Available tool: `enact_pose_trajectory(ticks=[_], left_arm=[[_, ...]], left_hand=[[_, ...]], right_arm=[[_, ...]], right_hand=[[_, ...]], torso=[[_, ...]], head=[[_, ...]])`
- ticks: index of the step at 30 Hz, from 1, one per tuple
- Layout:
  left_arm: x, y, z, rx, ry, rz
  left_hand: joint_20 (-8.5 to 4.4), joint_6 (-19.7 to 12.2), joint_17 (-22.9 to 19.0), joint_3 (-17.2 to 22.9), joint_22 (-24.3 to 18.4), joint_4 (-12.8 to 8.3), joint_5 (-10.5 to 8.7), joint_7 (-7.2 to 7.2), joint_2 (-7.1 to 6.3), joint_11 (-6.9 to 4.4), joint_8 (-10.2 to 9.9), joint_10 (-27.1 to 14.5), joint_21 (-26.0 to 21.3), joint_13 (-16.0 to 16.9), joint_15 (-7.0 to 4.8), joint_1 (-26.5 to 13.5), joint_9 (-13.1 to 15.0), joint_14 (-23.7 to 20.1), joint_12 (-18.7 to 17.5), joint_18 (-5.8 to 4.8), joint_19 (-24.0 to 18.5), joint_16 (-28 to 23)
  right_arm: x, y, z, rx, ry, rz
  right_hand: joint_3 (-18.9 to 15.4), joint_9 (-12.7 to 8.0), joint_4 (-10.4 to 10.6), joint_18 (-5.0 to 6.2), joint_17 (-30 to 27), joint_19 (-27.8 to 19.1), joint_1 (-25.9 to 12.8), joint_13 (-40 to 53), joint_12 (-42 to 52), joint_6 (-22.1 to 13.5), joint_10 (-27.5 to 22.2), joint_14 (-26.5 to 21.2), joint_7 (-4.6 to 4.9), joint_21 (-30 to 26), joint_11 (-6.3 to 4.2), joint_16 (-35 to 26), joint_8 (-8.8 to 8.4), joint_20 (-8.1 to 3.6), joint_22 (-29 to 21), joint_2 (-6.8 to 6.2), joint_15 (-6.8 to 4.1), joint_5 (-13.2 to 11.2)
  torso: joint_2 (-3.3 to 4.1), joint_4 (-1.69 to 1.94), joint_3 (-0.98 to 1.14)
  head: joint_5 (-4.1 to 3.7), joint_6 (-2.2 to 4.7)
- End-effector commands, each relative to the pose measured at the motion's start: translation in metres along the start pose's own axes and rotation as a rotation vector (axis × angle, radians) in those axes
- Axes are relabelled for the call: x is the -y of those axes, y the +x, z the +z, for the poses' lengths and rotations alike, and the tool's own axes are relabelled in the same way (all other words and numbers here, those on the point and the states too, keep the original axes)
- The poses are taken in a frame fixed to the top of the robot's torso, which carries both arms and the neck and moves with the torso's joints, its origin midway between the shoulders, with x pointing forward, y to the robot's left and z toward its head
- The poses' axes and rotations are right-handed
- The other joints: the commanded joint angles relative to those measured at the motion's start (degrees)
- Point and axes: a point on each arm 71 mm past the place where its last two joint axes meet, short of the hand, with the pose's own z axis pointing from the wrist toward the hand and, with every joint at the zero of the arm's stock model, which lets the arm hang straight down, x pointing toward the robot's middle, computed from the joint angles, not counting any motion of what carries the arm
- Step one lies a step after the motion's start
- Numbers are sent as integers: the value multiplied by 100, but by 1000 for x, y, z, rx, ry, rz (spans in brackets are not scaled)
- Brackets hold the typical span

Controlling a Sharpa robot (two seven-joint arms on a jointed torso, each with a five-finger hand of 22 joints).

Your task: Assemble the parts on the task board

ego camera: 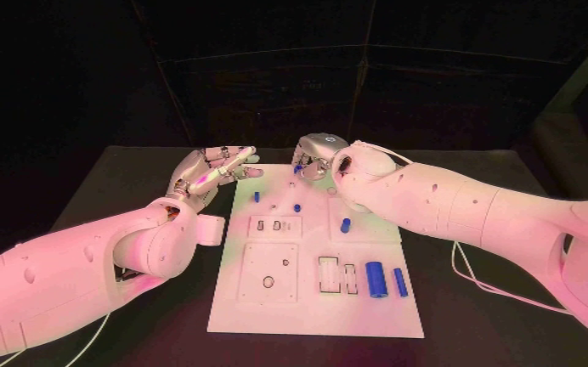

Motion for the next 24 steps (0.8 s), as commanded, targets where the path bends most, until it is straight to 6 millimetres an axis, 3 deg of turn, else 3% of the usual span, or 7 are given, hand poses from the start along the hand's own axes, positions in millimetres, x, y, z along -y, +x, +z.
enact_pose_trajectory(ticks=[1, 12, 18, 24], left_arm=[[2, 1, 1, -13, 7, -2], [2, 2, 1, -22, 3, -7], [1, 2, 1, -25, -10, -9], [0, 0, 2, -23, -20, -7]], left_hand=[[-16, 2, 6, 17, -10, -26, 22, 13, 5, 7, -38, -14, -6, -6, 23, 41, -5, 27, -40, 37, 38, -27], [-16, 3, 12, 31, -13, -35, 21, 12, 17, 7, -43, -11, -8, -5, 22, 51, -5, 26, -48, 37, 40, -33], [-15, -3, 16, 35, -17, -37, 19, 18, 20, 12, -51, -16, -12, -7, 27, 48, -6, 18, -59, 35, 37, -43], [-13, -6, 18, 37, -20, -39, 18, 22, 21, 15, -57, -20, -15, -7, 30, 45, -7, 10, -66, 34, 34, -51]], right_arm=[[-1, 0, 1, -17, 1, -4], [3, 2, 6, -28, 37, -22], [2, 3, 7, -37, 38, -25], [-5, 2, 6, -31, 15, -20]], right_hand=[[22, 2, 22, -76, -4, -6, -33, 0, -28, -39, -30, 139, 8, 34, -16, 37, -31, 45, -2, -36, 20, 0], [89, -42, 162, -42, -221, -134, -222, -101, -61, -332, -403, 72, 90, -40, 86, -68, -61, 121, -152, -211, 106, -13], [48, -54, 272, 11, -428, -304, -323, -132, -61, -616, -840, 15, 167, -167, 192, -182, -60, 198, -399, -377, 190, -53], [-8, -50, 328, 15, -443, -309, -350, -120, -33, -675, -868, 12, 160, -177, 194, -181, -56, 216, -412, -426, 197, -59]], torso=[[1, -4, -1], [1, 13, -5], [6, 0, 0], [10, -14, 6]], head=[[3, 3], [-2, -7], [22, -22], [25, -39]])
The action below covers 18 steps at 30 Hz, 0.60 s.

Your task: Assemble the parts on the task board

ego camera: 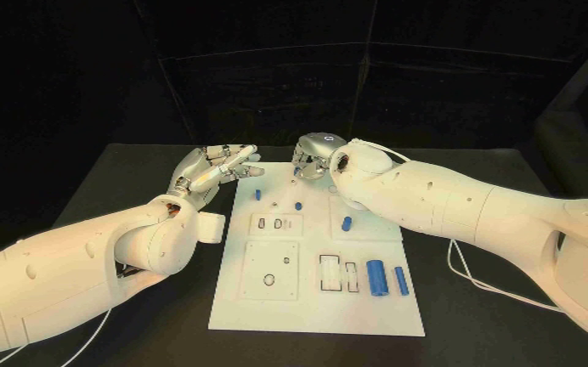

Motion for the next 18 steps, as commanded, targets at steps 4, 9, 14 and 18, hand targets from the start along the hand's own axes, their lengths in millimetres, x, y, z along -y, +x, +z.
enact_pose_trajectory(ticks=[4, 9, 14, 18], left_arm=[[1, 0, 1, -19, -7, -5], [1, -3, 1, -14, -6, -3], [2, -8, 0, -10, -6, 0], [2, -11, 0, -9, -6, 0]], left_hand=[[-12, -7, 7, 22, -10, -25, 19, 22, 19, 16, -35, -20, -17, -8, 31, 45, -7, 6, -35, 33, 32, -32], [-12, -7, 8, 25, -11, -29, 19, 21, 19, 16, -37, -19, -18, -7, 32, 48, -7, 4, -38, 33, 31, -36], [-11, -6, 9, 28, -13, -35, 19, 19, 18, 15, -39, -18, -21, -7, 33, 52, -7, -1, -41, 33, 29, -41], [-10, -5, 11, 31, -15, -38, 20, 17, 18, 15, -39, -16, -22, -7, 33, 55, -7, -3, -42, 33, 27, -44]], right_arm=[[-1, -4, -3, 28, -9, -2], [15, -14, -16, 77, 10, 19], [40, -28, -37, 72, 63, 72], [58, -36, -55, 32, 109, 113]], right_hand=[[-69, 2, 86, 28, -64, -77, -3, 14, 2, -99, -34, 2, -12, -51, -18, -54, -25, 13, -60, -104, 28, -62], [-235, 8, 181, 89, -374, -264, 2, 18, 5, -169, -113, -74, -16, -208, -18, -249, -17, 12, -354, -175, 25, -59], [-463, 20, 323, 188, -969, -564, 42, 54, 100, -151, -31, -219, -18, -521, -35, -699, -7, 9, -863, -224, 11, 78], [-614, 22, 442, 102, -535, -255, -7, 231, 511, -159, 725, -54, -61, -315, -165, -391, -4, -58, -457, -284, -80, 211]], torso=[[-1, -8, 4], [-9, -19, 9], [-15, -70, 17], [-19, -113, 25]], head=[[-5, 4], [2, 11], [7, 29], [7, 40]])
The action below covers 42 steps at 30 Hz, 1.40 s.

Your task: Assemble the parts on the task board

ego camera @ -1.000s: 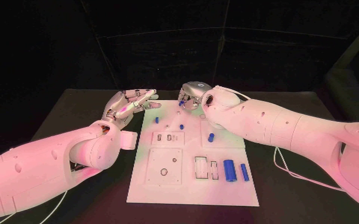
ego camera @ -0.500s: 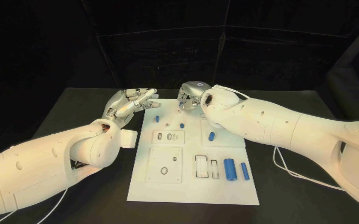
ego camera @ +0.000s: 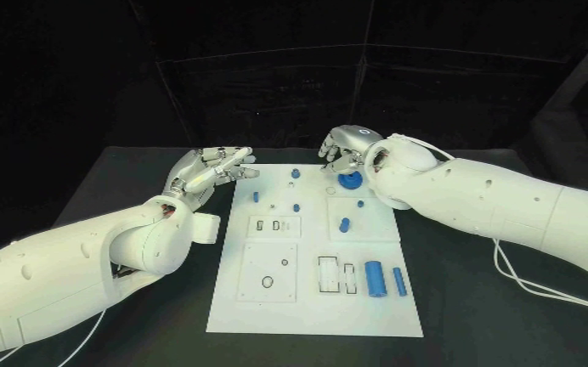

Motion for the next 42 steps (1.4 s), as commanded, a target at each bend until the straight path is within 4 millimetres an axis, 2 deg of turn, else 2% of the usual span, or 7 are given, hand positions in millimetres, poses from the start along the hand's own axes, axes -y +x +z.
enact_pose_trajectory(ticks=[1, 8, 10, 18, 27, 33, 42], left_arm=[[2, 0, 1, -22, 6, -7], [1, -1, 1, -24, 4, -8], [1, 0, 1, -27, 3, -10], [0, 0, 3, -30, 0, -12], [-1, 0, 4, -32, -1, -12], [-1, 0, 4, -31, -2, -12], [-2, 0, 4, -30, -2, -11]], left_hand=[[-10, -5, 6, 15, -8, -22, 19, 17, 18, 15, -39, -16, -23, -7, 33, 55, -7, -3, -20, 34, 27, -12], [-10, -2, 8, 17, -9, -26, 19, 14, 18, 13, -40, -13, -24, -6, 33, 57, -6, -5, -21, 34, 26, -15], [-10, -2, 8, 17, -9, -26, 19, 14, 18, 13, -40, -13, -24, -6, 33, 57, -6, -5, -21, 34, 26, -15], [-9, 1, 9, 21, -11, -30, 19, 11, 18, 11, -40, -8, -26, -6, 33, 60, -5, -8, -23, 34, 25, -19], [-9, 4, 11, 22, -12, -32, 19, 10, 18, 10, -40, -5, -27, -5, 33, 60, -5, -8, -24, 34, 24, -21], [-9, 4, 11, 22, -12, -32, 19, 10, 18, 10, -40, -5, -27, -5, 33, 60, -5, -8, -24, 34, 24, -21], [-9, 4, 11, 22, -12, -32, 19, 10, 18, 10, -40, -5, -27, -5, 33, 60, -5, -8, -24, 34, 24, -21]], right_arm=[[11, -6, -11, -39, 71, 79], [38, -10, -27, -109, 141, 84], [45, -9, -29, -130, 159, 84], [53, -6, -27, -177, 180, 90], [51, -1, -20, -195, 176, 94], [51, 2, -18, -211, 173, 93], [50, 7, -18, -231, 169, 85]], right_hand=[[-147, 8, 53, -63, 369, 265, -13, 178, 360, -45, 643, 143, -79, 192, -132, 270, -1, -65, 350, -119, -87, 89], [-775, 41, 427, -185, 1095, 649, 7, 1072, 1408, -30, 1187, 304, -266, 500, -340, 809, 93, -279, 911, -326, -279, 265], [-1270, 50, 789, -202, 1373, 689, 350, 2215, 2466, -106, 516, 307, -276, 561, -350, 1028, 132, -286, 1018, -279, -218, 345], [-1830, 33, 1532, -238, 1926, 767, 710, 4383, 4495, -394, 430, 368, -139, 660, -230, 1402, 138, -177, 1199, -202, -177, 375], [-1978, 29, 1861, -248, 2400, 792, 936, 5236, 5292, -528, 617, 427, -97, 698, -175, 1677, 165, -134, 1268, -217, -122, 396], [-1980, 40, 1898, -252, 2469, 801, 1086, 5464, 5499, -498, 634, 426, -105, 713, -182, 1720, 225, -131, 1294, -148, -122, 707], [-1998, 66, 1894, -259, 2534, 824, 1162, 5724, 5742, -361, 742, 432, -140, 734, -209, 1756, 330, -143, 1336, -75, -141, 755]], torso=[[-8, -63, 12], [-8, -90, 24], [-5, -81, 27], [-1, -65, 21], [-5, -62, 12], [-3, -61, 12], [-3, -68, 13]], head=[[-2, 14], [-22, 29], [-31, 34], [-63, 14], [-81, -11], [-71, -30], [-52, -47]])
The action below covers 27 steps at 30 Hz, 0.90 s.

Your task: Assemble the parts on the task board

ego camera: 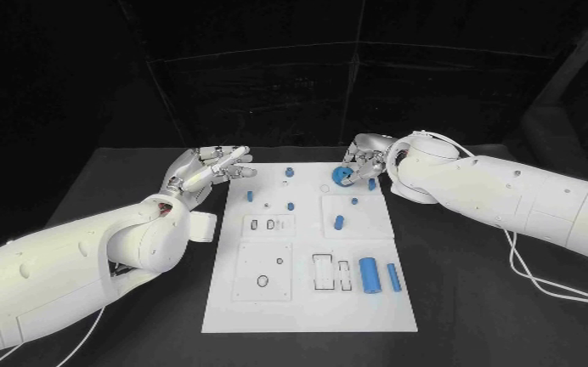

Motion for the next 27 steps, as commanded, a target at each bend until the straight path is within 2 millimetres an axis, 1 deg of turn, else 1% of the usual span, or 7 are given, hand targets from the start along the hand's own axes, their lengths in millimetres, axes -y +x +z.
enact_pose_trajectory(ticks=[1, 13, 16, 19, 20, 23, 27], left_arm=[[1, 2, 1, -16, 7, -4], [1, 2, 1, -17, 7, -4], [1, 2, 1, -17, 7, -4], [1, 2, 1, -16, 8, -4], [1, 1, 1, -16, 8, -4], [1, 2, 1, -18, 8, -5], [1, 2, 1, -21, 8, -7]], left_hand=[[-9, 4, 8, 7, -5, -17, 19, 10, 18, 10, -18, -5, -27, -5, 33, 60, -5, -8, -24, 35, 24, -21], [-9, 4, 8, 7, -5, -17, 19, 10, 18, 10, -18, -5, -27, -5, 33, 60, -5, -8, -24, 35, 24, -21], [-9, 4, 8, 7, -5, -17, 19, 10, 18, 10, -18, -5, -27, -5, 33, 60, -5, -8, -24, 35, 24, -21], [-9, 4, 8, 7, -5, -17, 19, 10, 18, 10, -18, -5, -27, -5, 33, 60, -5, -8, -24, 35, 24, -21], [-9, 4, 8, 7, -5, -17, 19, 10, 18, 10, -18, -5, -27, -5, 33, 60, -5, -8, -24, 35, 24, -21], [-9, 10, 15, 12, -10, -26, 18, 8, 15, 8, -21, 4, -31, -4, 31, 62, -4, -8, -30, 36, 23, -28], [-9, 10, 15, 12, -10, -26, 18, 8, 15, 8, -21, 4, -31, -4, 31, 62, -4, -8, -30, 36, 23, -28]], right_arm=[[-1, 1, 0, -22, -9, -10], [0, 4, 2, -23, -1, -31], [0, 4, 2, -5, -5, -28], [-3, 2, 1, 34, -20, -23], [-4, 1, 1, 51, -29, -22], [-8, -1, 0, 109, -57, -14], [-18, -5, -4, 202, -113, 6]], right_hand=[[-11, 13, 28, -77, 19, 30, 80, 61, 54, 67, 49, 272, -16, 31, -2, 39, 36, 12, 110, 3, 14, 38], [53, 22, -41, -85, 65, 52, 227, 199, 174, 173, 98, 277, -41, 50, -29, 63, 108, -8, 148, 137, -7, 43], [214, 62, -127, -94, 100, 86, 409, 300, 263, 417, 157, 282, -84, 76, -74, 81, 232, -35, 199, 321, -43, -148], [500, 147, -280, -116, 165, 159, 679, 500, 446, 821, 290, 295, -211, 127, -183, 116, 422, -97, 304, 539, -127, -464], [579, 174, -330, -125, 189, 186, 741, 584, 522, 927, 345, 300, -253, 147, -215, 128, 470, -121, 344, 576, -153, -532], [737, 238, -436, -147, 240, 250, 820, 778, 702, 1126, 478, 310, -332, 192, -279, 154, 562, -177, 438, 610, -210, -558], [921, 299, -534, -170, 304, 317, 804, 874, 776, 1212, 545, 323, -369, 241, -317, 186, 600, -232, 538, 593, -250, -437]], torso=[[0, -9, 3], [1, 1, 2], [0, -1, 2], [-1, -5, 2], [-1, -6, 0], [0, -10, -2], [-1, -6, 3]], head=[[9, -6], [-1, -27], [5, -24], [5, -24], [5, -22], [8, -16], [13, -4]])
